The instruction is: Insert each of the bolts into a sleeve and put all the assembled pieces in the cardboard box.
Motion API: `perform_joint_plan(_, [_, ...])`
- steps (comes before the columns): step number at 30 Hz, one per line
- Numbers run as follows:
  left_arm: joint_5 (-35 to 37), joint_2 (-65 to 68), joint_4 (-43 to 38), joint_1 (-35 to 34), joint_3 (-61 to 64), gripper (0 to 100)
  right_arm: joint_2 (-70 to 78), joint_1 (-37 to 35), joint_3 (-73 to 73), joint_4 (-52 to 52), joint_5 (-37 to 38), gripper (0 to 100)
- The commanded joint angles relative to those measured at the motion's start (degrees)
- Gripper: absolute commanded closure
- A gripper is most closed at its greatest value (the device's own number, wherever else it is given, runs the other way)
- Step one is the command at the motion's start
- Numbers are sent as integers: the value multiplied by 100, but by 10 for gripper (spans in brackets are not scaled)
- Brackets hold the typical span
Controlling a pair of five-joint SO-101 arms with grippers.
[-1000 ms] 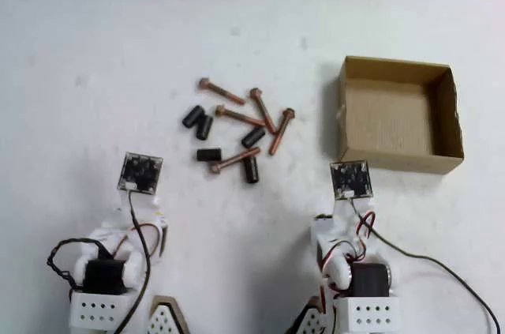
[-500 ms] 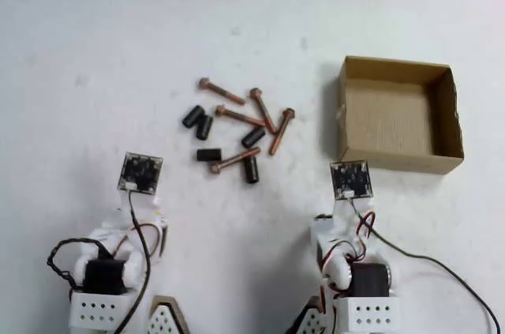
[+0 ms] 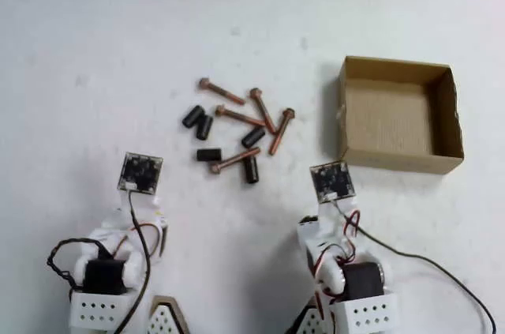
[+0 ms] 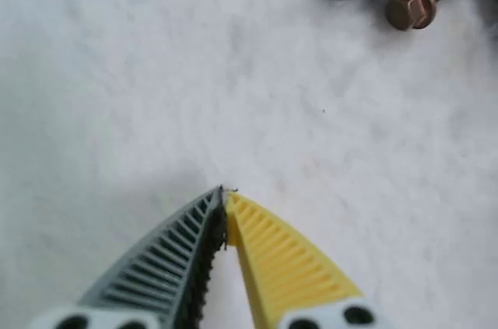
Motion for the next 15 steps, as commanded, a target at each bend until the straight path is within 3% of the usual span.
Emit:
perform_joint_plan(1, [18, -31, 62, -48, -9, 976, -31, -338, 53, -286, 53, 978])
perform_joint_plan(4, [18, -31, 62, -48, -9, 976, -31, -268, 53, -505, 53, 978])
perform_joint_plan(9, [18, -31, 62, -48, -9, 976, -40, 479, 53, -989, 114, 978])
perform_joint_plan(11, [18, -31, 62, -48, -9, 976, -40, 708, 18, -1332, 598, 978])
perform_joint_plan(15, [18, -31, 62, -48, -9, 976, -40, 857, -26, -1684, 2365, 977])
